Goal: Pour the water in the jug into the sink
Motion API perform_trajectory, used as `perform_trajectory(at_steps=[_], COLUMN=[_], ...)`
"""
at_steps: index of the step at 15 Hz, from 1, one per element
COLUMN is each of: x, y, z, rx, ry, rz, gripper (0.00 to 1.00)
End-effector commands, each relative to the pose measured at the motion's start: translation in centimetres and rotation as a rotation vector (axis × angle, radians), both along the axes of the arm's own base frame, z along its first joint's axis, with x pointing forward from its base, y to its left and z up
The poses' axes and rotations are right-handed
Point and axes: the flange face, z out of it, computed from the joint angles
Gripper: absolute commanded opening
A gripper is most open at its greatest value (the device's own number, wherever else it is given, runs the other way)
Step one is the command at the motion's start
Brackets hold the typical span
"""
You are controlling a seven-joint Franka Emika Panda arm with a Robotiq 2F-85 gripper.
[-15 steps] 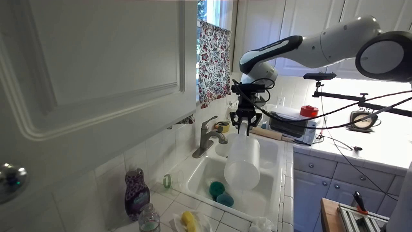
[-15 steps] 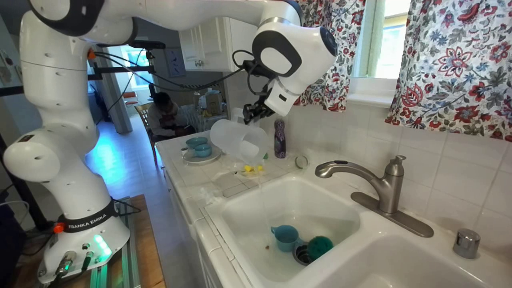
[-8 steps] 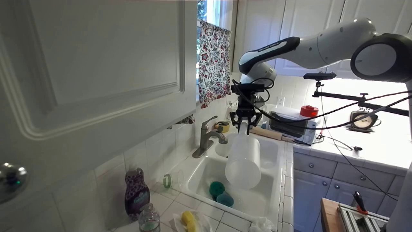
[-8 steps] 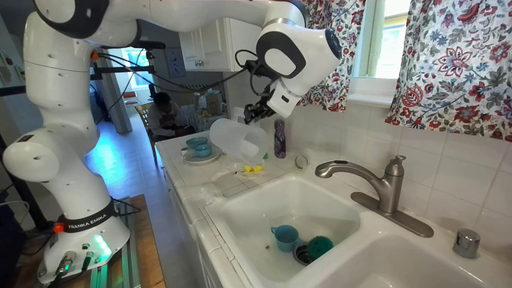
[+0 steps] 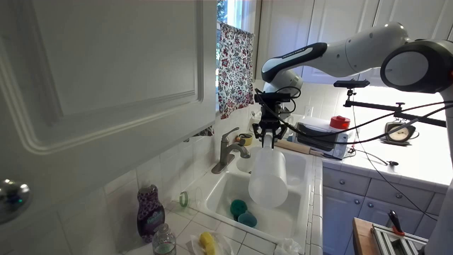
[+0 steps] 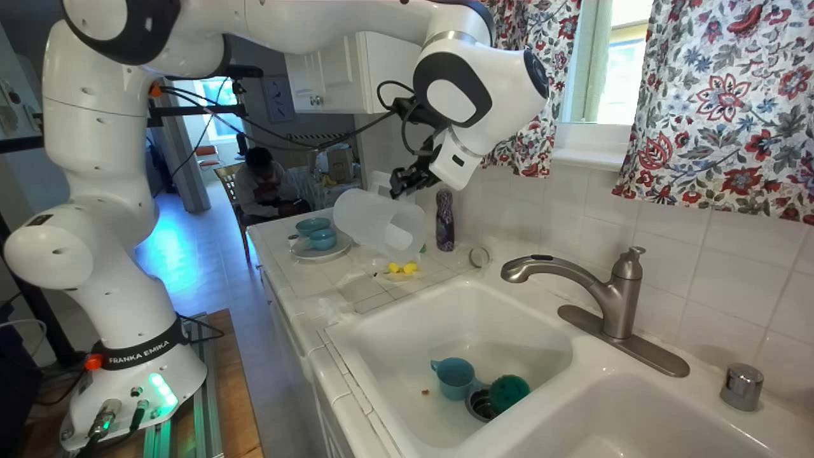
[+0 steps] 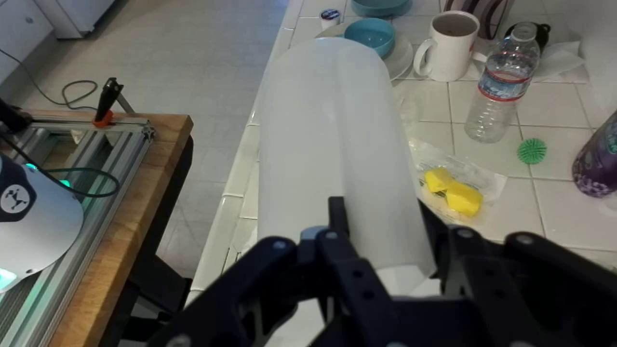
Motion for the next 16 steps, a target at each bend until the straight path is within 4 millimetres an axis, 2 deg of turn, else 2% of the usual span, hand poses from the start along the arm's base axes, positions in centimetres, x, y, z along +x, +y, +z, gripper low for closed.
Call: perform_trajectory(at_steps=[1, 5, 11, 16], x=[0.3, 0.3, -1.6, -4.2], y=[0.0, 1.7, 7.9, 13.2], z=[1.5, 2.8, 2.5, 1.4], rx=[-0.072, -0.279, -0.589, -0.789], ry=[-0.072, -0.165, -0.250, -0.390], rz=[-0.031, 0.006, 0.188, 0.347], gripper=[0.09, 0.09, 0.09, 0.09])
